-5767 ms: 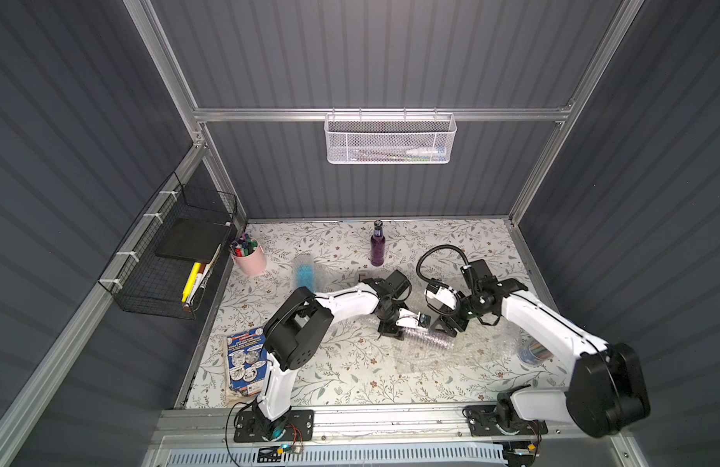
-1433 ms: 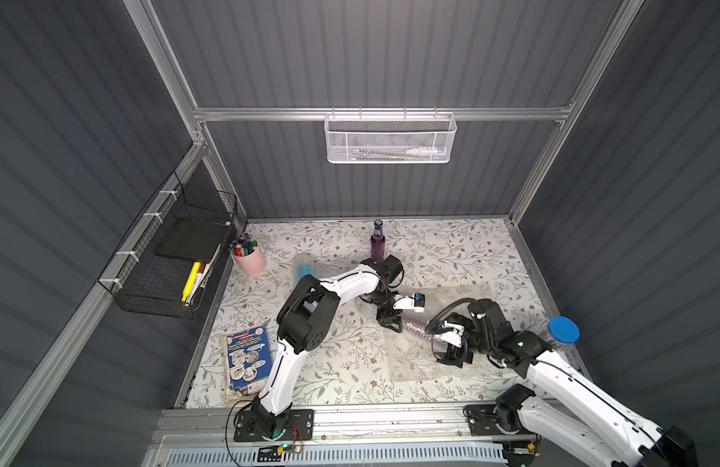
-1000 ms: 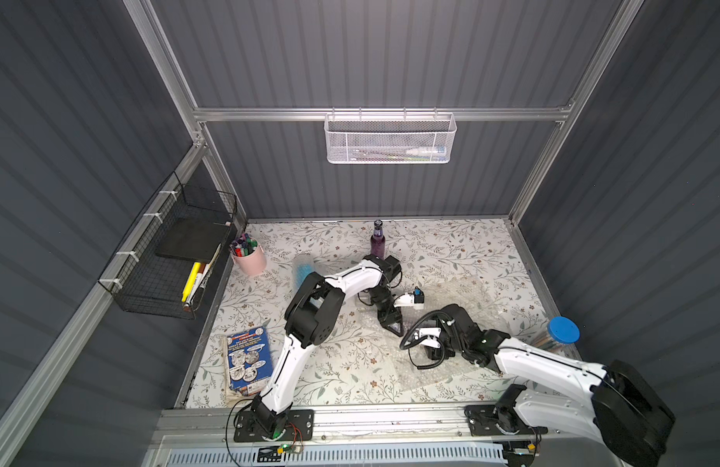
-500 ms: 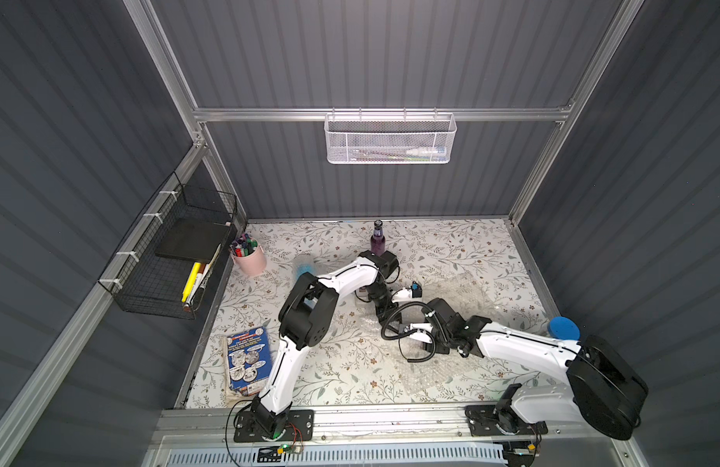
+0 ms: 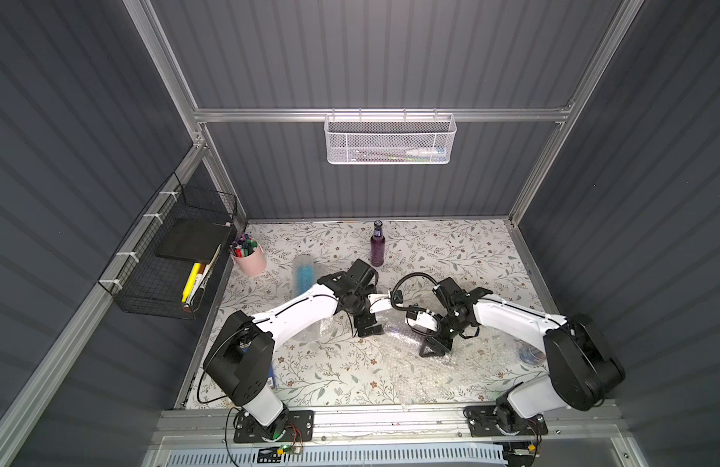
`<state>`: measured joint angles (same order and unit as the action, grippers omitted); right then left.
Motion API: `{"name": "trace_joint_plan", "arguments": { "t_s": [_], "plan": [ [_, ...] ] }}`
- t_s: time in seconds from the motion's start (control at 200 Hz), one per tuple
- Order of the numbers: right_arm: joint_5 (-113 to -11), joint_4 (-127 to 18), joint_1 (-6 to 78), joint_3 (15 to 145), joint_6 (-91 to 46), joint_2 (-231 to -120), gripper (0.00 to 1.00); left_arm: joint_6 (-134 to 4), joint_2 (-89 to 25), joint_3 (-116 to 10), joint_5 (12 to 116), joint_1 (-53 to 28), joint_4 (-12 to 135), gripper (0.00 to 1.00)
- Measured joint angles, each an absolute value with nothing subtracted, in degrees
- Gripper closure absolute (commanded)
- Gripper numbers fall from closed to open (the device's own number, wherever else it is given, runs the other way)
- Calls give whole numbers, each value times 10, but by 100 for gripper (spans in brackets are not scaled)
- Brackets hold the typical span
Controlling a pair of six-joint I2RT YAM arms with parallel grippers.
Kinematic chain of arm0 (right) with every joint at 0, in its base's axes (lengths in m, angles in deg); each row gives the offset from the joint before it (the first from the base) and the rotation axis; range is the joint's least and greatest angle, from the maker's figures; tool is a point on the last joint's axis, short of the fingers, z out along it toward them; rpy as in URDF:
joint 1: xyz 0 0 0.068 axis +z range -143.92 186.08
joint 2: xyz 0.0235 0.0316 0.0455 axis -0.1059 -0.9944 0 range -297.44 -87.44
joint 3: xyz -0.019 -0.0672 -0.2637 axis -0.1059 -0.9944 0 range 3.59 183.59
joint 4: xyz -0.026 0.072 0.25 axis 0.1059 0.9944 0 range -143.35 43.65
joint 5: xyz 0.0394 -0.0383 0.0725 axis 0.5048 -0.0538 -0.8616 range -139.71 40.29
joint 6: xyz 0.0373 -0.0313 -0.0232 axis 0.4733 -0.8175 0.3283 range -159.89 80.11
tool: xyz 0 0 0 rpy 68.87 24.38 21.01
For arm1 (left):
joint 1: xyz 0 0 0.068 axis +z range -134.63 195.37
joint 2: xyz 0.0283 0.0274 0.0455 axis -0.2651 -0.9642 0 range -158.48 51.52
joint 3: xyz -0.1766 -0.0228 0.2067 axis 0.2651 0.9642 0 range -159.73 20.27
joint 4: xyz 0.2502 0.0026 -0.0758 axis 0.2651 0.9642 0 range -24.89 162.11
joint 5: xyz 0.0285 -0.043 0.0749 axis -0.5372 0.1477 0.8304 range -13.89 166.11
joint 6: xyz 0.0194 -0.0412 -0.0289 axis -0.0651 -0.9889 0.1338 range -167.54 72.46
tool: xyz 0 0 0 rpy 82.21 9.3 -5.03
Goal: Wrap wine bottles in bubble wrap
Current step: Wrap the wine bottle in bubble wrap.
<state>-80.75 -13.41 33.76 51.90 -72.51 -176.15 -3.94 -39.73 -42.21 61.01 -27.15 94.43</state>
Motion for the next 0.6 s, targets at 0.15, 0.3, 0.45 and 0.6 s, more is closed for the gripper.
{"name": "trace_joint_plan", "arguments": {
  "t_s": [0.15, 0.3, 0.45, 0.6],
  "plan": [
    [-852, -109, 317, 549, -734, -1826, 49, 10, -332, -319, 642, -310, 854, 1],
    [-863, -96, 306, 571, -733, -1854, 46, 53, -340, -316, 635, -339, 791, 1],
    [-864, -103, 305, 580, -731, -1863, 41, 88, -404, -341, 615, -357, 759, 1],
    [-870, -101, 300, 580, -733, -1868, 38, 119, -471, -367, 605, -360, 763, 5]
  ]
}}
